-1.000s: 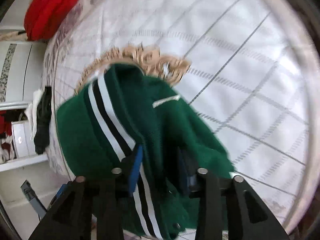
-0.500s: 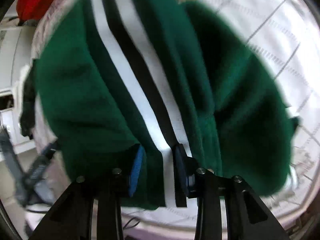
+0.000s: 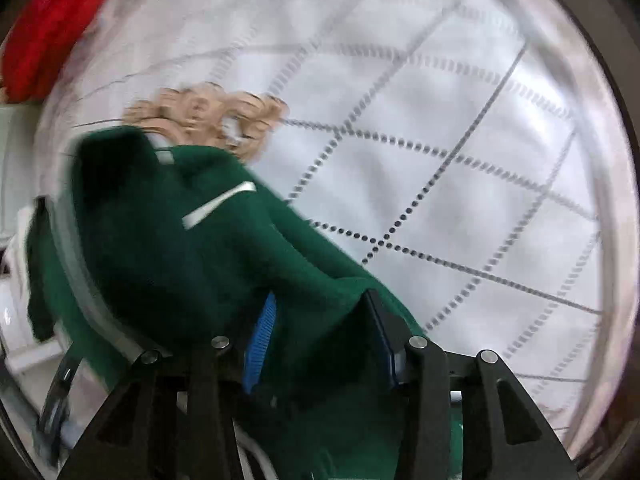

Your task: Fold large clothes

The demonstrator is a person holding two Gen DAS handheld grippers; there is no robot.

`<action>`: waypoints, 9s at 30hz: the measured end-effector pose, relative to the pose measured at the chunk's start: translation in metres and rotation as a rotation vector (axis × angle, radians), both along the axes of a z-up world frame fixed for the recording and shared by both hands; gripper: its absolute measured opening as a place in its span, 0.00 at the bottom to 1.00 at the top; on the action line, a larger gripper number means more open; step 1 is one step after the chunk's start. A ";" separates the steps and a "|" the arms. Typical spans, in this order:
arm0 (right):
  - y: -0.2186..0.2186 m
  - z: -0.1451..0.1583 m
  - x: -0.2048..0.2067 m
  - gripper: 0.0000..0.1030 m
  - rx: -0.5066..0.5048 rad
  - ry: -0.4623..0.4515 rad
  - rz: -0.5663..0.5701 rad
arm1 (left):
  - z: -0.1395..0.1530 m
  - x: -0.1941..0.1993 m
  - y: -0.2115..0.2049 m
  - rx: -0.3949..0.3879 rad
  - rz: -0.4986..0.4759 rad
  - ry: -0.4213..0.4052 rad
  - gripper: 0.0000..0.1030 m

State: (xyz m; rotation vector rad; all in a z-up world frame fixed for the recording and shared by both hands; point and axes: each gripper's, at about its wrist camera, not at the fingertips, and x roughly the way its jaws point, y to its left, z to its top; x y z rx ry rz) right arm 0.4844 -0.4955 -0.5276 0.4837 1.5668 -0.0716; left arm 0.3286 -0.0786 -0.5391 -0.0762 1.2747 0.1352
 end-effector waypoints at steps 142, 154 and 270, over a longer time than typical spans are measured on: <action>-0.169 -0.046 -0.023 1.00 0.568 -0.044 0.003 | -0.050 0.023 -0.061 -0.439 -0.183 0.131 1.00; -0.107 -0.038 0.006 0.75 0.596 0.000 0.114 | -0.025 0.025 -0.071 -0.381 -0.251 0.041 1.00; 0.090 0.693 -0.272 1.00 -0.654 -0.778 0.140 | 0.518 -0.178 -0.064 0.008 -0.143 -0.562 1.00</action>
